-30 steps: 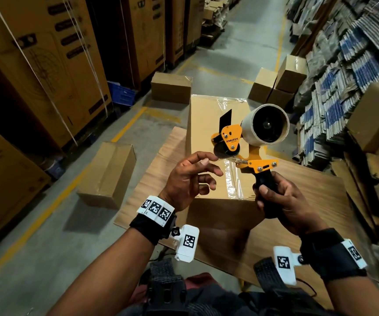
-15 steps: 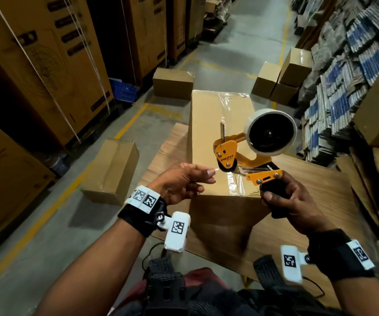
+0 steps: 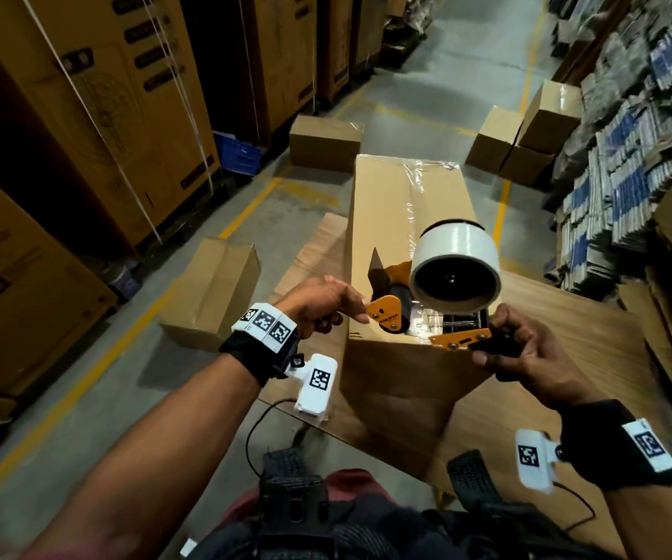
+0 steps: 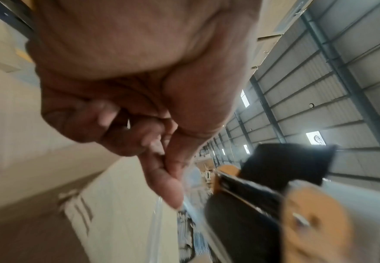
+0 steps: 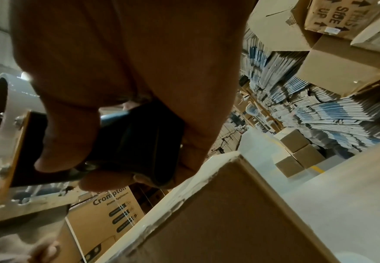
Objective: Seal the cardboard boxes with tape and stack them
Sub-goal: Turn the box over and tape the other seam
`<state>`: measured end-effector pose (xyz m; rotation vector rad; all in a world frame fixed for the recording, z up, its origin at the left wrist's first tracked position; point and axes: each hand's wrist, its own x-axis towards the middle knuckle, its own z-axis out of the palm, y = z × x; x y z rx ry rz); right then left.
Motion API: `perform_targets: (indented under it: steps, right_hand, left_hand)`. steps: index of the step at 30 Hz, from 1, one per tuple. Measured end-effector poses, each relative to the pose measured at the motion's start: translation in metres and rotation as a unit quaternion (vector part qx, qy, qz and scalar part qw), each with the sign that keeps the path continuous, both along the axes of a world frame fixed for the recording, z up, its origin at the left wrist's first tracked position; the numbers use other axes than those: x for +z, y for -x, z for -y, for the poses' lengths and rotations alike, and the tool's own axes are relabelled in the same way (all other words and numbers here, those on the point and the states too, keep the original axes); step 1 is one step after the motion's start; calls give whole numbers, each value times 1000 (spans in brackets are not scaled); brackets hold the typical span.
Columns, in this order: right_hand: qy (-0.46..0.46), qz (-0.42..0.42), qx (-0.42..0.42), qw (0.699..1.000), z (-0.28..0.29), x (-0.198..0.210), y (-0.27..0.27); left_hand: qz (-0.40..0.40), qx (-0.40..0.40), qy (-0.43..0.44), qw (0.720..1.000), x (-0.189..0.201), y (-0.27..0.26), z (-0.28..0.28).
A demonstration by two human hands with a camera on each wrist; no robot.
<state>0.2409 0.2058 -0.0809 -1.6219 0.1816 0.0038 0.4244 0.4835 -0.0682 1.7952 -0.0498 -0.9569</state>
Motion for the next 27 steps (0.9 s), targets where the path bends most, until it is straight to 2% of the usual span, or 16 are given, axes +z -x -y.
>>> perform_targets:
  steps: [3,6,8,17,22,27]
  right_hand:
    - [30,-7,-18,999,14,3,7]
    - [54,-9,-6,999,30,0,11]
    - [56,0,16,998,33,-3,11]
    - [79,19,54,995,47,-13,-12]
    - [113,19,66,991,46,-21,-18]
    - [140,17,85,986,38,-20,-18]
  left_hand:
    - [13,72,5,997,2,-9,-15]
    - [-16,9,-2,1000,-4,-13,-34]
    - [-14,-4,-11,1000,-13,-5,-41]
    - [25,99,12,995,-46,31,-49]
    - [26,117,6,993,-52,34,-48]
    - [65,151,16,986,-63,34,-50]
